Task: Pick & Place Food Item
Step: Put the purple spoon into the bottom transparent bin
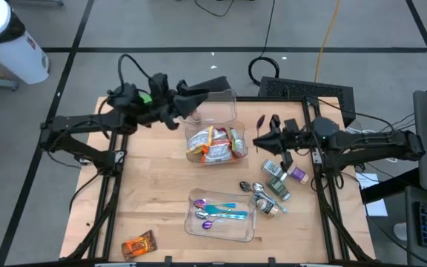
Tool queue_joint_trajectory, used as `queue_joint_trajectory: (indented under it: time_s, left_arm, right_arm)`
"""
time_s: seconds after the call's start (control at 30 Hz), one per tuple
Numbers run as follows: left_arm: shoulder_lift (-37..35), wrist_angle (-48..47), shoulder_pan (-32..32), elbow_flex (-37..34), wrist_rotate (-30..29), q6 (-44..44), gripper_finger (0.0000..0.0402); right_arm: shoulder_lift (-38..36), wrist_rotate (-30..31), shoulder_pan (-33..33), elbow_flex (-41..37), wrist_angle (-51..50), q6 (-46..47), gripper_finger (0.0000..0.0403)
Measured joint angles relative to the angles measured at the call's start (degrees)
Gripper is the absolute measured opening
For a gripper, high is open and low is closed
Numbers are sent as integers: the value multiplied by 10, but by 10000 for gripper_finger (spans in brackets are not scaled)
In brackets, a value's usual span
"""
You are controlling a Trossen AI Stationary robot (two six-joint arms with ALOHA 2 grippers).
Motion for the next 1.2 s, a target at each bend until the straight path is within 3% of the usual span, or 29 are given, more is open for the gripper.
queue_joint_trajectory:
  time_s: [0.17,0.43,0.67,0.93,1.03,1.2]
  left_arm:
    - [-14,-3,-10,-1,0,-11,152]
    - [-31,-16,-30,0,26,-18,152]
    - [-83,-189,-43,0,43,-19,152]
    - [-114,-348,-68,0,24,3,152]
    - [-112,-381,-81,0,30,15,152]
    - [-113,-431,-107,0,44,40,152]
  right_arm:
    - [10,-43,6,0,-84,36,19]
    - [27,-44,54,0,-167,43,14]
    - [31,9,108,37,-230,31,14]
    - [119,65,173,205,-338,-14,14]
    - [189,94,201,294,-396,-39,14]
    - [323,93,235,443,-479,-44,14]
